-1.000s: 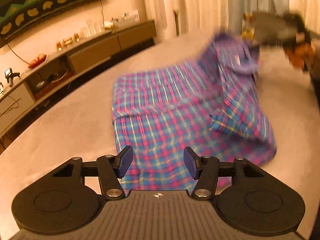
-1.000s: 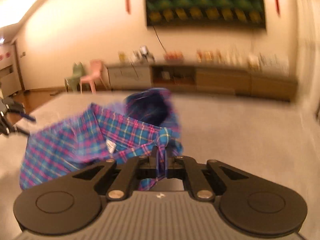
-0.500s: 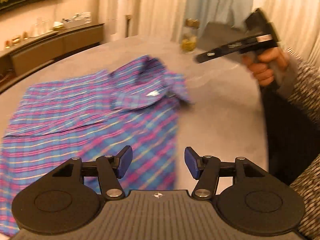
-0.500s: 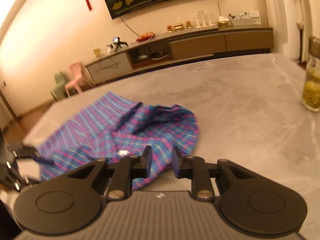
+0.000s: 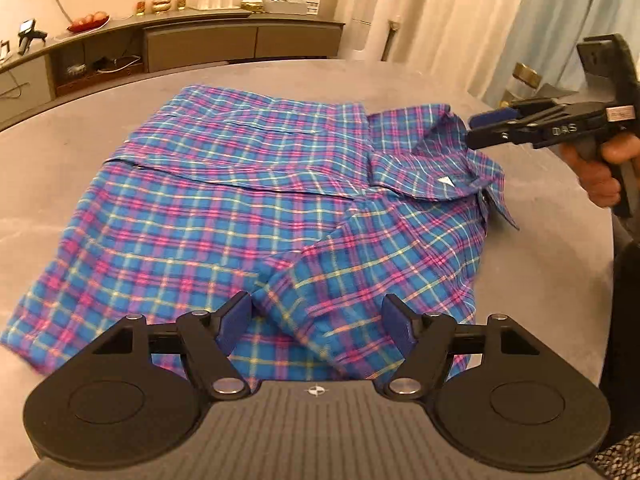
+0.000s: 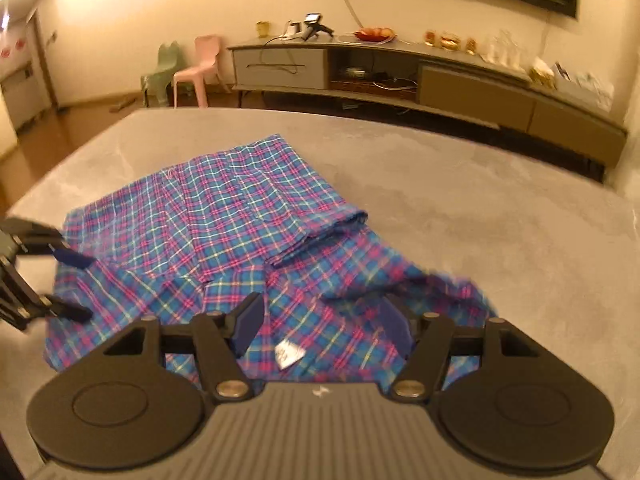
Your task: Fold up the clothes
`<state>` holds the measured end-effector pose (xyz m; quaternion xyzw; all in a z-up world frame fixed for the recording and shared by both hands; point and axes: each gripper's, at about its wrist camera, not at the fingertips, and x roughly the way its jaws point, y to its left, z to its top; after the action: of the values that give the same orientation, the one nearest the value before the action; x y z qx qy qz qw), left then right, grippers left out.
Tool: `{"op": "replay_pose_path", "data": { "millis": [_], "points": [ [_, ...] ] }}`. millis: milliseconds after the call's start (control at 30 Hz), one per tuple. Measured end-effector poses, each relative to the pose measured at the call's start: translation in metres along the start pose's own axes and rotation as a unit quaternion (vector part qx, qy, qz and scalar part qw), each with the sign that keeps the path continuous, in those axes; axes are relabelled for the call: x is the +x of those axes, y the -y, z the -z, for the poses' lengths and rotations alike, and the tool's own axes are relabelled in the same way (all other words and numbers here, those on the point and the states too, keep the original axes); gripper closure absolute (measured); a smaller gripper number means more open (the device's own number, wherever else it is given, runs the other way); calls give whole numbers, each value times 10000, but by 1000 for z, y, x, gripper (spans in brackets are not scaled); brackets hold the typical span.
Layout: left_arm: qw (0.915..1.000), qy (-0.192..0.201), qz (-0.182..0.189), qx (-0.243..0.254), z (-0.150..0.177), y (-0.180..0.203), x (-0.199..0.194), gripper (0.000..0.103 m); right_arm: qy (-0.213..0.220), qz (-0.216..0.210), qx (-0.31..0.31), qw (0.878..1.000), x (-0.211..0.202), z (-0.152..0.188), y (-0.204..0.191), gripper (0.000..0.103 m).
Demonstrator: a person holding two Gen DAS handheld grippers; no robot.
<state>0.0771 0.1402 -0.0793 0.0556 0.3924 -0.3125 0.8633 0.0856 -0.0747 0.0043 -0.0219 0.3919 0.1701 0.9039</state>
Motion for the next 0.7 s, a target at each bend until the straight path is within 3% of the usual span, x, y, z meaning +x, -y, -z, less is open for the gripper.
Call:
{"op": "replay_pose_path", "data": {
  "millis": [33, 100, 133, 300, 367, 500, 600, 700],
  "points": [
    [10000, 34, 40, 17, -1, 2, -1, 49, -19, 27, 138, 9999, -2, 10, 4, 38],
    [9998, 101, 198, -8, -3, 4, -4, 88, -59, 72, 450, 9989, -7, 28, 14, 38],
    [9994, 152, 303, 34, -2, 8, -7, 91, -74, 66, 694, 9975, -11, 37, 23, 38],
    [9934, 479, 933, 475, 4, 46, -29, 93, -101, -356, 1878, 9815, -17, 61, 57, 38],
    [9890, 609, 1183, 650, 7, 61, -39, 93, -165, -546, 2075, 9766, -16, 62, 60, 39],
    [9769, 867, 1680, 999, 12, 91, -57, 93, -633, -744, 1195, 9880, -15, 65, 35, 47],
    [9670, 938, 1980, 1302, 17, 112, -64, 93, -940, 3, 402, 9948, 2, 68, 13, 60],
    [9636, 342, 1994, 1751, 32, 132, -37, 93, -700, 1322, 288, 9883, -2, 65, 20, 63]
  ]
}}
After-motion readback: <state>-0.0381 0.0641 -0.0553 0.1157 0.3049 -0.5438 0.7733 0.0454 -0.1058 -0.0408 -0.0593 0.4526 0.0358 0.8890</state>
